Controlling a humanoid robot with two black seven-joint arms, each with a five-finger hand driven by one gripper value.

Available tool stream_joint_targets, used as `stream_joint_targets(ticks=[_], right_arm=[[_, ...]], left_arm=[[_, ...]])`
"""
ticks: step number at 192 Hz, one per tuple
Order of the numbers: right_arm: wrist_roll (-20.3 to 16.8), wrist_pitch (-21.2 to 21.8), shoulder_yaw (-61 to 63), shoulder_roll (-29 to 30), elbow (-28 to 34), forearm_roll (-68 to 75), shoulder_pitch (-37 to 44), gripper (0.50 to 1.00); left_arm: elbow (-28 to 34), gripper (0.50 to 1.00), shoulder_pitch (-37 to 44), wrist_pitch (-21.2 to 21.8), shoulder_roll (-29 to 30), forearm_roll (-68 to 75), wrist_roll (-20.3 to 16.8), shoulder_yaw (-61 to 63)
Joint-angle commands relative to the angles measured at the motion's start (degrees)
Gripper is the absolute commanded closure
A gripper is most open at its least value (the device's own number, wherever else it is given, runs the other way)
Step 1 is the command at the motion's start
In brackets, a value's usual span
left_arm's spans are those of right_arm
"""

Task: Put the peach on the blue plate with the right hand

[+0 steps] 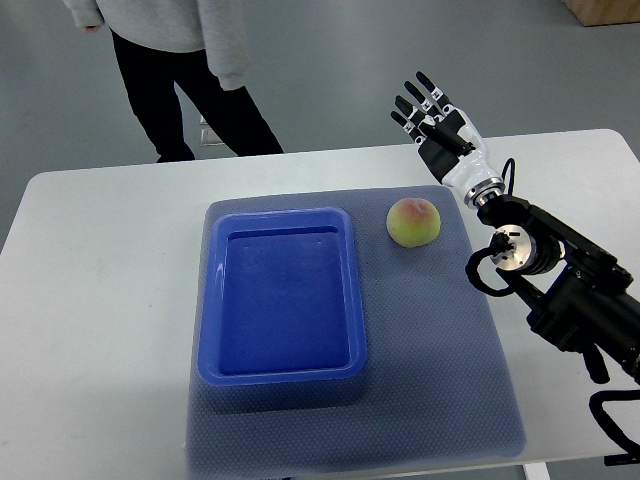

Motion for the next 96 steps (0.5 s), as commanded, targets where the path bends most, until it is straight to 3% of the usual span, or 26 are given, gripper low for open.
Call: stream_joint_targets(ticks=[1,12,13,19,29,30,38,47,48,58,78,96], right_arm=[[-0.05,1.25,-6.35,-4.52,0.16,-6.63,4.18,0.566],[-0.05,1.43,-7.05,-5.05,0.16,-7.25,4.54,0.566],[-0.40,3.52,-10.45,-8.27,0.25,-10.03,7.06,0.566],[-0.75,5.47,-13.02,-10.14,0.33,-11.64,9.10,0.564],[-0.75,5.47,-13.03,-10.15,0.33,-11.64,9.11,0.564],[-1.71,8.78,-18.17,-13.02,0.33,-14.95,12.85,0.566],[-2.77,11.27,-23.13,-15.15,0.33,-18.58,16.39,0.564],[-2.77,11.27,-23.14,-15.16,0.33,-18.58,16.40,0.564],[-3.38,13.88,-30.01,-17.42,0.42,-23.72,20.93,0.564],[-3.74,16.28,-37.89,-19.29,0.42,-28.77,26.15,0.564],[-4.18,18.74,-52.14,-20.17,1.56,-34.67,36.35,0.564],[-8.40,19.36,-62.34,-20.35,3.06,-36.34,44.70,0.564]], left_arm=[[-0.01,0.500,-0.08,-0.10,0.00,0.10,0.00,0.14],[-0.01,0.500,-0.09,-0.10,0.00,0.10,0.00,0.14],[-0.01,0.500,-0.09,-0.10,0.00,0.19,0.00,0.23],[-0.09,0.500,-0.09,-0.10,0.00,0.28,0.00,0.23],[-0.09,0.500,-0.09,-0.10,0.00,0.28,0.00,0.23],[-0.27,0.500,-0.09,-0.19,0.00,0.45,0.00,0.23],[-0.79,0.500,-0.09,-0.19,0.00,0.45,0.00,0.23],[-0.80,0.500,-0.09,-0.19,0.00,0.45,0.00,0.23],[-1.58,0.500,-0.09,-0.10,0.00,0.45,0.00,0.23],[-1.85,0.500,-0.09,-0.10,0.00,0.54,0.00,0.23],[-2.47,0.500,-0.09,-0.19,0.00,0.54,0.00,0.23],[-2.38,0.500,-0.09,-0.10,0.00,0.54,0.00,0.23]])
